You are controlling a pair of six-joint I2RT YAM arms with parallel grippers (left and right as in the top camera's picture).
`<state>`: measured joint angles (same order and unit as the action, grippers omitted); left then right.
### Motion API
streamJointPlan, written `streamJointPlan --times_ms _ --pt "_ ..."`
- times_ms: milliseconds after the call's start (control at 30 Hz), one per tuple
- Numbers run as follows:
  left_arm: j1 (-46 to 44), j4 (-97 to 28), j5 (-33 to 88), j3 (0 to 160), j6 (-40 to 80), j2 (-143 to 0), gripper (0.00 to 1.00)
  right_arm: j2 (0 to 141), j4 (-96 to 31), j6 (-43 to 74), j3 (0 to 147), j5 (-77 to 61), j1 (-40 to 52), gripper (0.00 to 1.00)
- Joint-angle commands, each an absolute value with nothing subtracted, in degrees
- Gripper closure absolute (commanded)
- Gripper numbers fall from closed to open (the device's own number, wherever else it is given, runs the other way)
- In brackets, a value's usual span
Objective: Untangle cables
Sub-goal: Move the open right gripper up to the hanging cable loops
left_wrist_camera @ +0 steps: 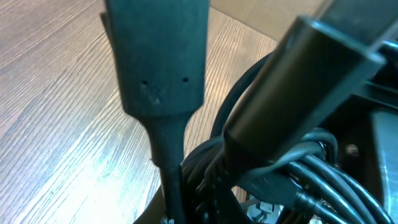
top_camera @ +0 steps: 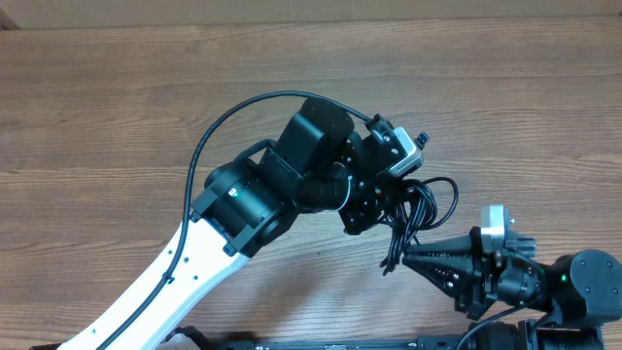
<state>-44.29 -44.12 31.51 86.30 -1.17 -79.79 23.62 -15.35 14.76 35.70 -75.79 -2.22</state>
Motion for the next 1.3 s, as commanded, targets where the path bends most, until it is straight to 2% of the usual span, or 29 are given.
streamJointPlan --times_ms 0,367,1067,1233,1267 --pt "-44.71 -43.16 32.4 86.52 0.47 -79.77 0.96 23.59 -15.44 14.59 36.97 -77.43 -2.26 0.96" --pt "-44.71 -42.46 26.57 86.52 5.72 -79.88 0.96 23.59 -14.85 5.89 36.97 -89.93 -2.2 0.96" --pt "-44.56 -40.4 5.13 86.52 13.37 -79.94 0.96 23.59 -15.22 5.63 36.97 -89.93 -1.15 0.96" --pt "-44.56 -40.16 4.47 86.52 13.26 -79.94 0.96 23.59 -15.03 4.4 36.97 -89.93 0.97 0.96" --pt "-44.56 -40.21 4.45 86.52 12.75 -79.94 0.96 23.59 -14.98 4.4 36.97 -89.91 0.95 0.91"
